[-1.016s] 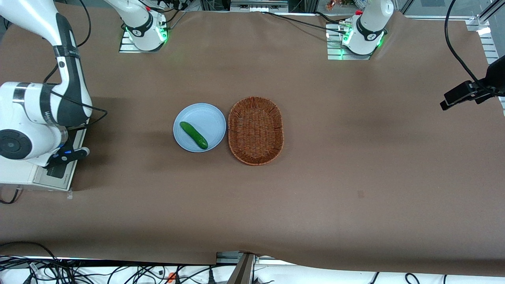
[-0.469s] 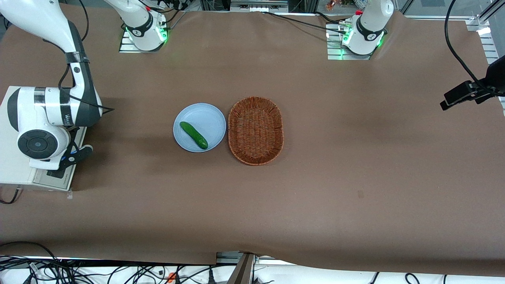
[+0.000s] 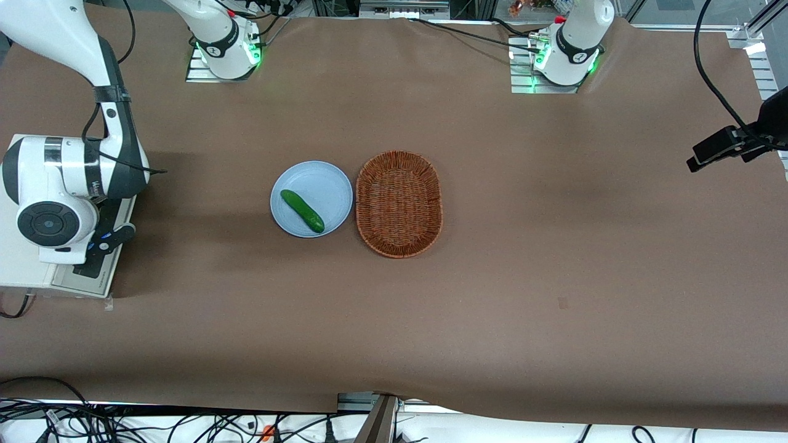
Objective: Open oven door with right arm only
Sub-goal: 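Position the right gripper fingers under the silver door handle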
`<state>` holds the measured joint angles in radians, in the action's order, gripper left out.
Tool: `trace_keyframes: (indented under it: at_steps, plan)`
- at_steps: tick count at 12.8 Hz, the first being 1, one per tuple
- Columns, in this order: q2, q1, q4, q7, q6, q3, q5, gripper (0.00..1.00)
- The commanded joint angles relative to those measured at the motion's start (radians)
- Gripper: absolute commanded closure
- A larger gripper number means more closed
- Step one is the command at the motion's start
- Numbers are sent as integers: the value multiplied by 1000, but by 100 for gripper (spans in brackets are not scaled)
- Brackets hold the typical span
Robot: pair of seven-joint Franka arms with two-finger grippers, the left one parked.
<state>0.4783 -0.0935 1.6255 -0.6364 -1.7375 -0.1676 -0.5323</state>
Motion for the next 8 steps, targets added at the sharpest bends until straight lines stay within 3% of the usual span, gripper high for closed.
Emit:
trace_keyframes:
  at_steps: [1, 8]
  plan:
    - [-15, 1, 25, -17, -27, -1, -18, 100]
    - [-3, 3, 27, 7, -63, 0, 5, 100]
